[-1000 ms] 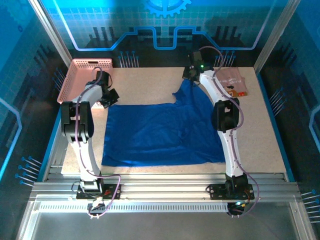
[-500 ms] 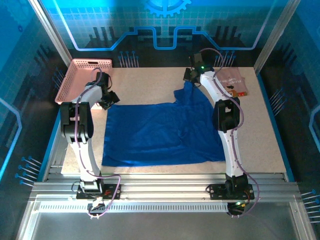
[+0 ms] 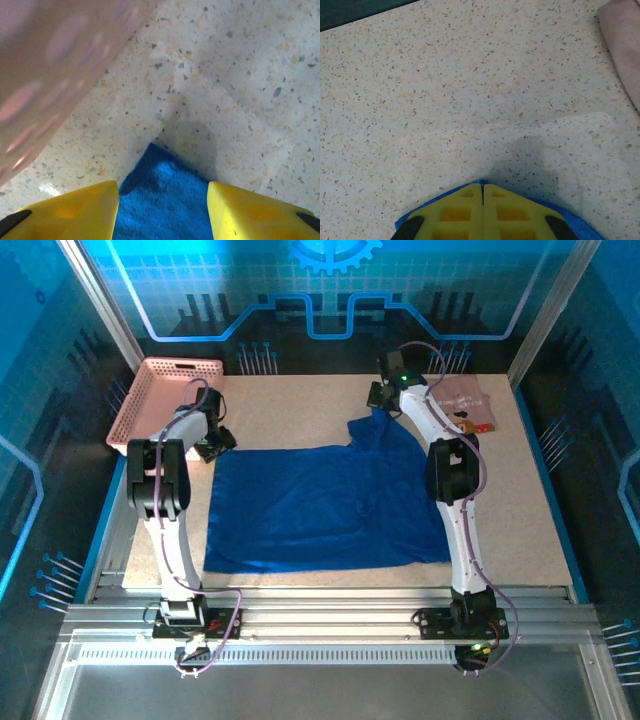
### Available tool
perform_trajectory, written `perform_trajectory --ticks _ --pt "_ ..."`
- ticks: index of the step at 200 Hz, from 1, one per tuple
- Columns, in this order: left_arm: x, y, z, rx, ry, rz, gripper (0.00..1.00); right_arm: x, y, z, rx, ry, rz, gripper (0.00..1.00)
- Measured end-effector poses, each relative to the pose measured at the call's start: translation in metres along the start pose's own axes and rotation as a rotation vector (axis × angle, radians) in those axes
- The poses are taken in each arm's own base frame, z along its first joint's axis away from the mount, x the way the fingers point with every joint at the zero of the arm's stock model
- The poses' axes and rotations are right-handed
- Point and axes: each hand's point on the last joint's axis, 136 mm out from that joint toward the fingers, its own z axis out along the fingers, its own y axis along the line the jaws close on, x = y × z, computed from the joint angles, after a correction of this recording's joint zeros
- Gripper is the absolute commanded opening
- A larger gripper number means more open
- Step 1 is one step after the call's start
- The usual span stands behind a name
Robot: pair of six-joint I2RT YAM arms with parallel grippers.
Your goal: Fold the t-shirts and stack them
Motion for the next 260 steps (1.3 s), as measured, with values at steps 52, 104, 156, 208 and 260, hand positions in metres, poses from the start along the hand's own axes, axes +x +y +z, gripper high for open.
perform_trajectory --ticks 52,104,156,208,260 --pt "-0.014 -0.010 0.006 -0.001 -0.002 0.001 0.47 0.000 0.000 0.000 -0.002 0.001 0.000 0.00" --pt "-0.021 -0.015 0.011 -0.010 0.009 0.003 0.33 -0.002 -0.004 0.001 -0.004 0.003 0.008 0.00" --pt "-0.018 -0.013 0.011 -0.016 0.018 0.011 0.42 -0.006 -0.014 0.001 0.000 0.003 0.024 0.00" --pt "-0.017 -0.011 0.009 -0.027 0.023 0.029 0.45 -0.008 -0.020 0.001 0.001 0.004 0.040 0.00" --pt "-0.011 -0.004 0.007 -0.054 0.037 0.067 0.45 -0.008 -0.022 0.002 0.004 0.006 0.044 0.00"
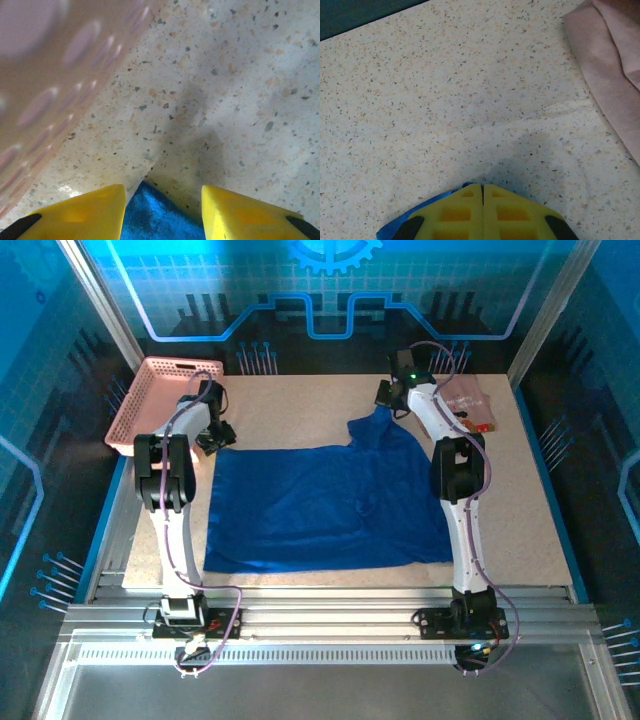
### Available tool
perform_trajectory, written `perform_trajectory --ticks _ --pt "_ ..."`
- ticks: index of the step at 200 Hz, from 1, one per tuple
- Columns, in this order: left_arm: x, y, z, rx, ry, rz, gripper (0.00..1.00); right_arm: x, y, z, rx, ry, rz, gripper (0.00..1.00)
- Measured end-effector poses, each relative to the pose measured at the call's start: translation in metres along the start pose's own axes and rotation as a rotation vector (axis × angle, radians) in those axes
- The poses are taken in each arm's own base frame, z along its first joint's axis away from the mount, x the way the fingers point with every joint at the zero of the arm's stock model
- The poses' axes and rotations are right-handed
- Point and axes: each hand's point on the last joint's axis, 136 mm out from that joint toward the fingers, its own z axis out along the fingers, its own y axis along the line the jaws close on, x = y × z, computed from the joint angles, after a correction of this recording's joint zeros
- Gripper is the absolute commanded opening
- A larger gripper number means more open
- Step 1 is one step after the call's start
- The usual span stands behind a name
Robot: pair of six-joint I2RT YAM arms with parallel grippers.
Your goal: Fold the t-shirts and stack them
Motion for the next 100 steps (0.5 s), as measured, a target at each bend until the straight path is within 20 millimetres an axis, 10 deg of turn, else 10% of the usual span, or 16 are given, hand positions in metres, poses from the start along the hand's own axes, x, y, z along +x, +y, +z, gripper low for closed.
perform_trajectory --ticks 100 --pt "0.0059 0.0006 0.0006 -0.031 0.014 0.050 0.20 0.0006 -0.0014 -0.0044 0.004 0.006 0.011 0.00"
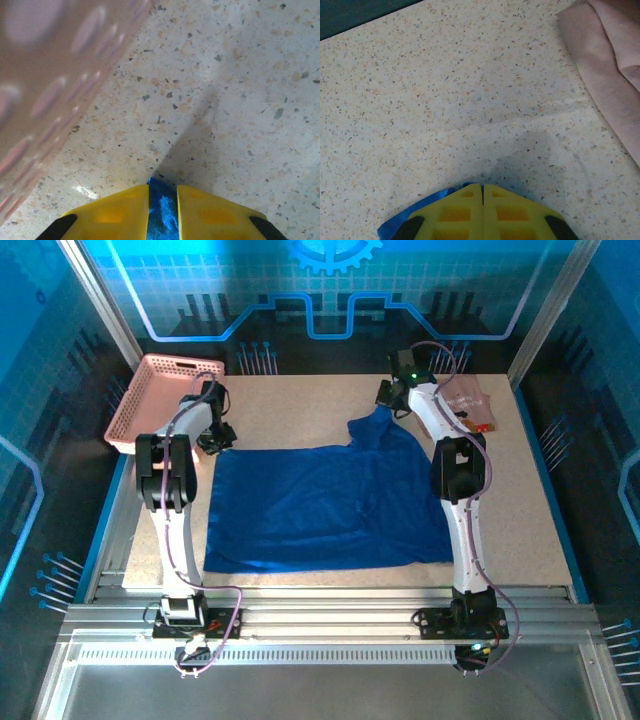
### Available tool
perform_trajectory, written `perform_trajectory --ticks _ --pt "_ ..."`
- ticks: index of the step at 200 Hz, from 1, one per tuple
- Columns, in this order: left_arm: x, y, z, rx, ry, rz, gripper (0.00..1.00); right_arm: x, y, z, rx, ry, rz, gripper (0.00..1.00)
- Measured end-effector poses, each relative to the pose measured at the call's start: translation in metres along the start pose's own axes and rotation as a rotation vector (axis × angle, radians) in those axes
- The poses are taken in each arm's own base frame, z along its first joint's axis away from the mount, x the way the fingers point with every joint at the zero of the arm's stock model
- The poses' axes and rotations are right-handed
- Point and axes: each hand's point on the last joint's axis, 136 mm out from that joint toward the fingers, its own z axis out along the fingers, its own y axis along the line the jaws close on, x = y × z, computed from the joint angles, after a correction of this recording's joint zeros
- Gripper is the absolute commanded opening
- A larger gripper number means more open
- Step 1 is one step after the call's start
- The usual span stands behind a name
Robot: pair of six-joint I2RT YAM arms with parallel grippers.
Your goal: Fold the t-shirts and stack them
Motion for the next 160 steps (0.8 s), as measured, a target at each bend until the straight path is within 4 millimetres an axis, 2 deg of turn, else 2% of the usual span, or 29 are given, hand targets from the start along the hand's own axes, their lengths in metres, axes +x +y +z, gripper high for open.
perform_trajectory --ticks 54,124,160 --pt "0.004 -0.002 0.000 -0.001 0.012 0.038 0.00 -0.007 0.003 -0.012 -0.009 -0.018 0.017 0.00" --pt "0.005 -0.008 -0.007 0.038 0.036 0.049 0.00 -0.008 0.001 -0.023 -0.002 -0.024 0.022 0.00" --pt "0.009 -0.015 -0.017 0.091 0.060 0.059 0.00 -0.017 0.002 -0.038 -0.004 -0.062 0.003 0.00"
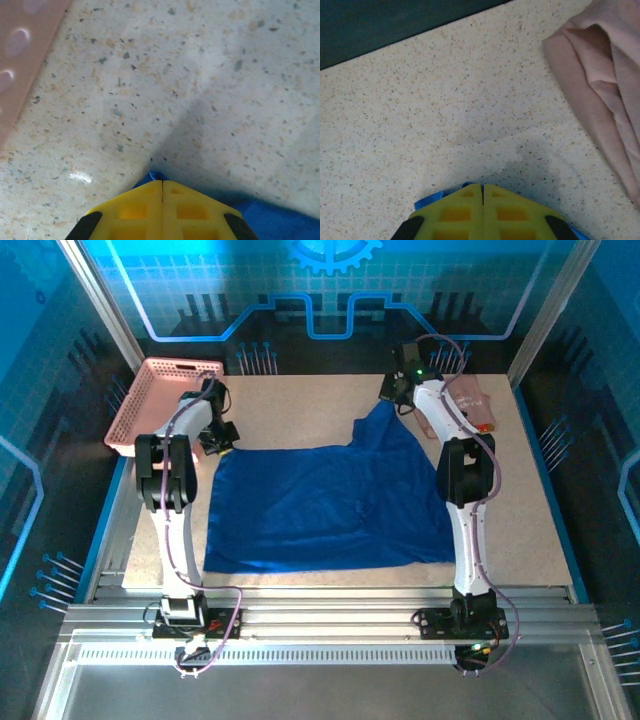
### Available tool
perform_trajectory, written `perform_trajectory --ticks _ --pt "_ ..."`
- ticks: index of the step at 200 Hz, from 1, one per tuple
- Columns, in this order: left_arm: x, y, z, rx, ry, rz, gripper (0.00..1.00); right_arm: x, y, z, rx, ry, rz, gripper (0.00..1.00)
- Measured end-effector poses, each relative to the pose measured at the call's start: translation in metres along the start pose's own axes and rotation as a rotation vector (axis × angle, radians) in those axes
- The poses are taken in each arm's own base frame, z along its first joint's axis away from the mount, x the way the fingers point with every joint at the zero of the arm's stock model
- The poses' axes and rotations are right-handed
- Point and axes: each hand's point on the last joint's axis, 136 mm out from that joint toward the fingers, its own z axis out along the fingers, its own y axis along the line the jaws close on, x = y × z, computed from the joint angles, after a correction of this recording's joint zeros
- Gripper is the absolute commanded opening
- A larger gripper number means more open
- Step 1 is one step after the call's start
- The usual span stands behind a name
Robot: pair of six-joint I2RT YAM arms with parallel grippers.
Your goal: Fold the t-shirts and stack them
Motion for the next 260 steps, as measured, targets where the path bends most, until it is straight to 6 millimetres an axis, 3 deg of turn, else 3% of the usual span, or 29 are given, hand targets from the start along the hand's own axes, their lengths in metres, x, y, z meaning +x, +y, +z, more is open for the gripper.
perform_trajectory --ticks 44,90,143,203,260 --pt "-0.006 -0.012 -0.037 0.083 -0.060 0.010 0.00 -0.007 0.000 -0.023 -0.013 -0.041 -0.016 0.00" --pt "0.004 -0.011 -0.067 0.135 -0.115 0.012 0.00 -0.005 -0.003 -0.041 -0.017 -0.059 -0.053 0.00" --pt "0.018 -0.002 -0.082 0.148 -0.146 0.010 0.00 0.017 -0.023 -0.065 0.014 -0.050 -0.083 0.00" --pt "0.038 0.010 -0.091 0.157 -0.174 0.008 0.00 0.037 -0.063 -0.106 0.035 -0.077 -0.053 0.00" --pt "0.062 0.025 -0.098 0.156 -0.189 -0.005 0.00 0.084 -0.097 -0.132 0.063 -0.050 -0.024 0.00"
